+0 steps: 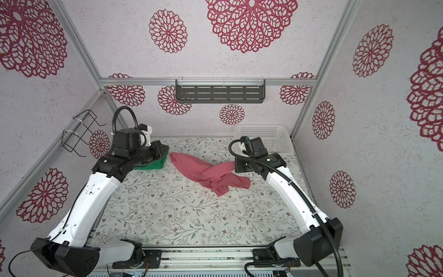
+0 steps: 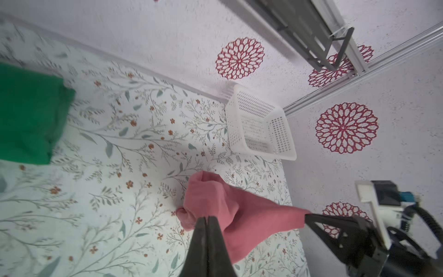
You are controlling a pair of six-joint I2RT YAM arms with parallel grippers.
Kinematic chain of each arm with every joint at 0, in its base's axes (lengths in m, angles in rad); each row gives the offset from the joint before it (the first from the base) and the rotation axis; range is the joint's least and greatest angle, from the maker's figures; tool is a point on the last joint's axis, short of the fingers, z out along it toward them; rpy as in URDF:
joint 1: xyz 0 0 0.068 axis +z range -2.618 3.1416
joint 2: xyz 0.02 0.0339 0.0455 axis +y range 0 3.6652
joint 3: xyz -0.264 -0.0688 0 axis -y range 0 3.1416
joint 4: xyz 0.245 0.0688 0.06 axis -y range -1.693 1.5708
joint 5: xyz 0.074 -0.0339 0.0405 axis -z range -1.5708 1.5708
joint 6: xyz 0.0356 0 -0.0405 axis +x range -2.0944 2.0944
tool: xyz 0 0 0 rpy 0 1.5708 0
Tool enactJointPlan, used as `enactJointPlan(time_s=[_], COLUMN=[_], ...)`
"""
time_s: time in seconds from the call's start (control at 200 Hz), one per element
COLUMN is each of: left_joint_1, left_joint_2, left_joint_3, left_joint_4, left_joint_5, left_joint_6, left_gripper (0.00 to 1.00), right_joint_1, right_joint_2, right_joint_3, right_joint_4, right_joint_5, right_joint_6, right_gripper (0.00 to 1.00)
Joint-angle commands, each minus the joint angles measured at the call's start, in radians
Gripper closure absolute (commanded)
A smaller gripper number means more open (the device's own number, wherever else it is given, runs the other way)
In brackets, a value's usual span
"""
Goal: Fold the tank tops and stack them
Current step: 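Lift the pink top high with both grippers and shake it out, then lower the pink top onto the table with the right gripper while the left releases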
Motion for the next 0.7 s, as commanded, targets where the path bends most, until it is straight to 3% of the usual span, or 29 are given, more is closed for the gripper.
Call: enactJointPlan(time_s=[0.0,0.115,0.21,0.345,0.445,0.58,0.696], left_joint_1=[0.033,0.035,0.034,0.024,-0.091,-0.276,-0.377], left_joint_2=[0.003,-0.017,-0.054,-0.063,-0.052,0.058,0.214], left_joint_3=[0.146,0.262,0.263,0.062,-0.213,-0.421,-0.420], left_joint_4=[-0.199,-0.243,-0.227,-0.183,-0.015,0.238,0.379], left_joint_5=[-0.090,-0.128,-0.123,-0.018,0.007,-0.020,-0.024], left_joint_6=[0.129,0.149,0.135,0.048,-0.060,-0.220,-0.302], left_gripper=[1.00,1.00,1.00,1.00,1.00,0.67,0.53], right_joint_1=[-0.039,-0.046,-0.047,-0.047,-0.049,-0.061,-0.067], right_joint_2=[-0.018,-0.073,-0.131,-0.148,-0.172,-0.217,-0.246], right_joint_3=[0.150,0.212,0.196,0.128,0.012,-0.158,-0.259], right_joint_4=[-0.108,-0.089,-0.032,-0.012,-0.012,0.007,0.029], right_joint_5=[0.084,0.108,0.093,0.034,0.063,0.066,0.058], right_joint_6=[-0.123,-0.126,-0.083,-0.041,-0.014,0.033,0.061], right_gripper=[1.00,1.00,1.00,1.00,1.00,1.00,1.00])
